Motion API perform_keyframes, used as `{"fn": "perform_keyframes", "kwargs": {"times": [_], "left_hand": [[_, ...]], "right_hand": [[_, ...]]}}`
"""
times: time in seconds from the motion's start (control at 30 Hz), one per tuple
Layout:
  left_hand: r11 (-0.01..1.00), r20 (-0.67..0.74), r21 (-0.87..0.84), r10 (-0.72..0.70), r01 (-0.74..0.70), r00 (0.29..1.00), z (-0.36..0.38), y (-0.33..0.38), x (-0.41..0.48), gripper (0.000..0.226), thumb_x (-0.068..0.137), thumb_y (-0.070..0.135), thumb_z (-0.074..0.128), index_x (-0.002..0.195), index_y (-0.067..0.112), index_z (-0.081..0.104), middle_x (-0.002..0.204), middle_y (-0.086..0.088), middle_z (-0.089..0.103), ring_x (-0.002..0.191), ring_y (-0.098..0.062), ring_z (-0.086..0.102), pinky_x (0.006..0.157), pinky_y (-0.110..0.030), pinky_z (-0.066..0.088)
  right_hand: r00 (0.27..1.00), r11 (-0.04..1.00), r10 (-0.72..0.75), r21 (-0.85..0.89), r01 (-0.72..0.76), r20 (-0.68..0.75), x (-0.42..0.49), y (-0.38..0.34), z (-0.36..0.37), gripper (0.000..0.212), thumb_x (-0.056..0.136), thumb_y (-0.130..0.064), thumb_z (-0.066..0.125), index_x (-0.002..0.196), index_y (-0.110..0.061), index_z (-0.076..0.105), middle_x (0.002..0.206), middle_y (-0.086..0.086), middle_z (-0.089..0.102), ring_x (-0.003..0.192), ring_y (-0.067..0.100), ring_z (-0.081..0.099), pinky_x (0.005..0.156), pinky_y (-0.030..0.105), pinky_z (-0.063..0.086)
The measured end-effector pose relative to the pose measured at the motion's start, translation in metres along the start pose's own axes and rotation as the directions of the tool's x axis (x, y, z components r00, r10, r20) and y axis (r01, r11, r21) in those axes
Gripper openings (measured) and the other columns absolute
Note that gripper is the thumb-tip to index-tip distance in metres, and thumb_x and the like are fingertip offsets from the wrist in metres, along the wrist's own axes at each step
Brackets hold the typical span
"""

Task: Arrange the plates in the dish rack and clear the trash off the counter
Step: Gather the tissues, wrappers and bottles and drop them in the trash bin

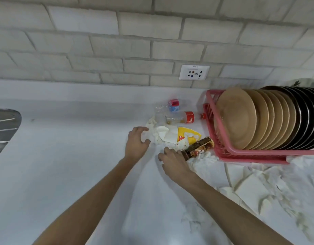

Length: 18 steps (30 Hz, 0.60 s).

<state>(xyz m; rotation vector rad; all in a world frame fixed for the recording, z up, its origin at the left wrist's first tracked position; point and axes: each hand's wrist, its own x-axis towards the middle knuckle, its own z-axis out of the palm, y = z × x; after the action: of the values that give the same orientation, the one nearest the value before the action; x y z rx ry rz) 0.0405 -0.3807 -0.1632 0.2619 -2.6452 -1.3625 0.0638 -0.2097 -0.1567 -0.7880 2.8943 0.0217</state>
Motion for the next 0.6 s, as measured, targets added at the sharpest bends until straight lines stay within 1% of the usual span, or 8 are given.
{"fn": "perform_keyframes", "kwargs": {"times": [0.07,0.13,0.2,0.3,0.37,0.47,0.53,0.6], "left_hand": [[0.983,0.131,0.141,0.097,-0.115,0.987,0.003,-0.003,0.031,0.055,0.075,0.017,0.071,0.129,0.015,0.058,0.141,-0.008,0.047,0.128,-0.028,0.040,0.102,-0.036,0.036],[0.942,0.227,0.254,0.163,-0.220,0.960,0.012,-0.006,0.044,0.067,0.071,0.033,0.072,0.134,0.019,0.056,0.150,-0.007,0.040,0.137,-0.029,0.032,0.105,-0.044,0.035],[0.910,0.216,0.274,0.257,-0.311,0.942,0.025,-0.015,0.033,0.061,0.071,0.041,0.065,0.128,0.020,0.060,0.148,-0.006,0.044,0.136,-0.028,0.036,0.104,-0.044,0.035],[0.889,0.152,0.235,0.365,-0.392,0.919,0.041,-0.035,-0.004,0.038,0.079,0.035,0.053,0.111,0.019,0.066,0.124,0.004,0.060,0.117,-0.022,0.053,0.096,-0.033,0.038],[0.898,0.107,0.214,0.369,-0.384,0.923,0.044,-0.042,-0.016,0.024,0.085,0.028,0.053,0.102,0.018,0.068,0.108,0.007,0.066,0.103,-0.019,0.059,0.087,-0.028,0.038],[0.931,0.067,0.151,0.325,-0.332,0.943,0.042,-0.045,-0.019,0.017,0.083,0.015,0.061,0.098,0.016,0.069,0.097,0.005,0.068,0.091,-0.021,0.062,0.081,-0.032,0.045],[0.941,0.052,0.127,0.311,-0.315,0.949,0.040,-0.042,-0.020,0.018,0.080,0.012,0.062,0.096,0.015,0.068,0.097,0.004,0.066,0.090,-0.021,0.060,0.080,-0.033,0.047],[0.950,0.019,0.118,0.290,-0.290,0.957,0.039,-0.039,-0.021,0.024,0.076,0.014,0.062,0.100,0.016,0.065,0.105,0.005,0.060,0.095,-0.017,0.055,0.081,-0.032,0.045]], "right_hand": [[0.999,0.998,-0.030,0.048,0.030,0.010,-0.001,0.000,0.004,0.029,0.092,-0.006,0.052,0.118,-0.014,0.059,0.118,0.010,0.051,0.108,0.031,0.054,0.087,0.039,0.037],[0.999,0.994,-0.043,0.097,0.041,0.015,-0.003,0.000,0.008,0.029,0.091,-0.002,0.051,0.118,-0.011,0.058,0.119,0.011,0.051,0.106,0.031,0.054,0.078,0.035,0.034],[0.999,0.988,-0.029,0.153,0.026,0.015,-0.003,-0.002,0.013,0.030,0.091,0.002,0.049,0.118,-0.009,0.057,0.119,0.012,0.051,0.106,0.032,0.054,0.074,0.036,0.035],[1.000,0.964,0.008,0.265,-0.010,0.010,-0.001,-0.004,0.018,0.031,0.090,0.004,0.047,0.117,-0.007,0.059,0.119,0.013,0.051,0.105,0.034,0.053,0.079,0.039,0.039],[1.000,0.948,0.019,0.317,-0.022,0.013,0.001,-0.003,0.020,0.029,0.091,0.003,0.047,0.115,-0.007,0.061,0.118,0.013,0.051,0.106,0.034,0.053,0.080,0.040,0.039],[0.999,0.936,0.039,0.349,-0.047,0.031,0.000,-0.003,0.022,0.027,0.092,0.002,0.048,0.114,-0.007,0.061,0.117,0.013,0.051,0.105,0.032,0.053,0.076,0.037,0.037],[0.998,0.924,0.058,0.378,-0.065,0.029,0.000,-0.005,0.021,0.025,0.092,0.001,0.050,0.112,-0.009,0.062,0.116,0.011,0.051,0.105,0.031,0.054,0.078,0.036,0.038],[0.997,0.911,0.068,0.407,-0.072,0.024,-0.001,-0.006,0.021,0.024,0.091,0.001,0.051,0.110,-0.010,0.062,0.114,0.009,0.051,0.103,0.030,0.055,0.080,0.038,0.041]]}}
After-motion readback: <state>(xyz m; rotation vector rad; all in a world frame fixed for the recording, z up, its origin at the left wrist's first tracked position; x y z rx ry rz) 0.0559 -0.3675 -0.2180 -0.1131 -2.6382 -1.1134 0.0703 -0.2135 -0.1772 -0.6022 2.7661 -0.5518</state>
